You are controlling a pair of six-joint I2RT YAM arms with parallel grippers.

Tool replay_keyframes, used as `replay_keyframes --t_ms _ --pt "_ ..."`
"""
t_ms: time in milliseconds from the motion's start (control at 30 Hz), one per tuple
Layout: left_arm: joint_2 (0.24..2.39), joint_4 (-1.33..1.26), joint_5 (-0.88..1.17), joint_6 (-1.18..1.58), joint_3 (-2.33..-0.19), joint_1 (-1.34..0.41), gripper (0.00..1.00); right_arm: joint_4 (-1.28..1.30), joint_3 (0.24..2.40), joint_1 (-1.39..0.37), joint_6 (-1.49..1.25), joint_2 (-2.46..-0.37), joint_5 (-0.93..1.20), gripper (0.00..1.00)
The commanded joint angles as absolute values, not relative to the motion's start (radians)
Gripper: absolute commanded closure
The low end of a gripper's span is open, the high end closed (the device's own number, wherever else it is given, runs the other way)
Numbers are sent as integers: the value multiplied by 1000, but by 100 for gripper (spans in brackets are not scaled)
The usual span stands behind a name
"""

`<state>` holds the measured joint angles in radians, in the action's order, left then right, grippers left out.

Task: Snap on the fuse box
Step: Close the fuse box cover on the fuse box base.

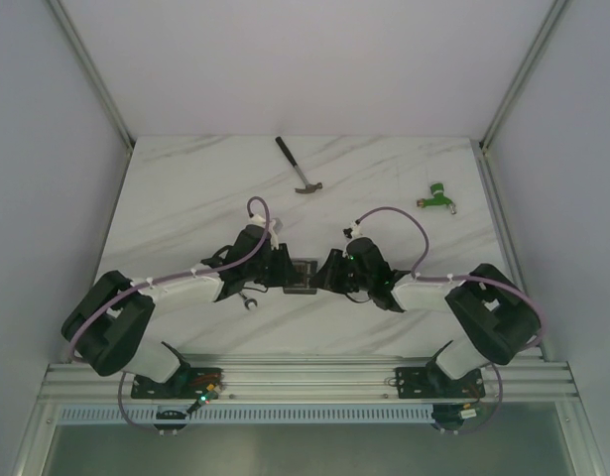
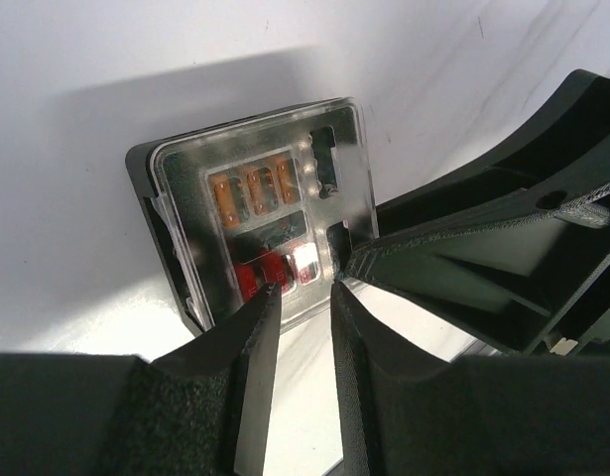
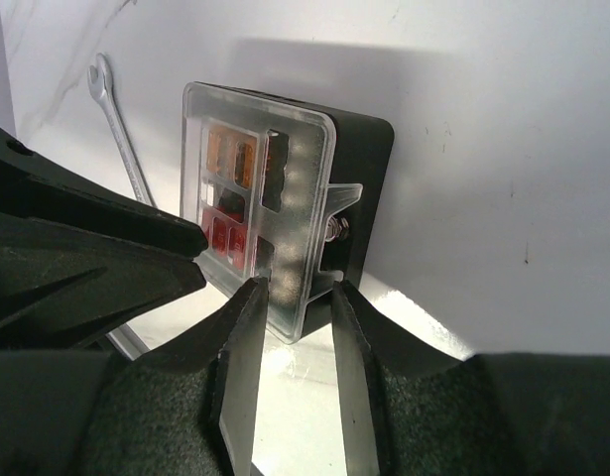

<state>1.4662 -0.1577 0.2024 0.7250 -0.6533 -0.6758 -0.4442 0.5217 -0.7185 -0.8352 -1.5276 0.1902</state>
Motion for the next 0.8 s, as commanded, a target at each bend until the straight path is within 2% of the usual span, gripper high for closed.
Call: replay_keyframes --t_ms 0,233,500,633,767 --pt "1503 -15 158 710 -598 -687 62 -235 463 -732 -810 -1630 189 75" --pt "1429 -25 152 713 -630 -682 59 -158 483 -743 -772 -1616 132 78" --pt "1224 -6 102 741 -596 -631 44 -198 534 -752 -743 -1501 149 73" --pt "1253 -1 159 744 -568 -586 43 -202 585 -752 -734 -1477 178 68" --pt "1306 -38 217 747 -565 -584 43 -202 620 -752 -734 -1465 174 67"
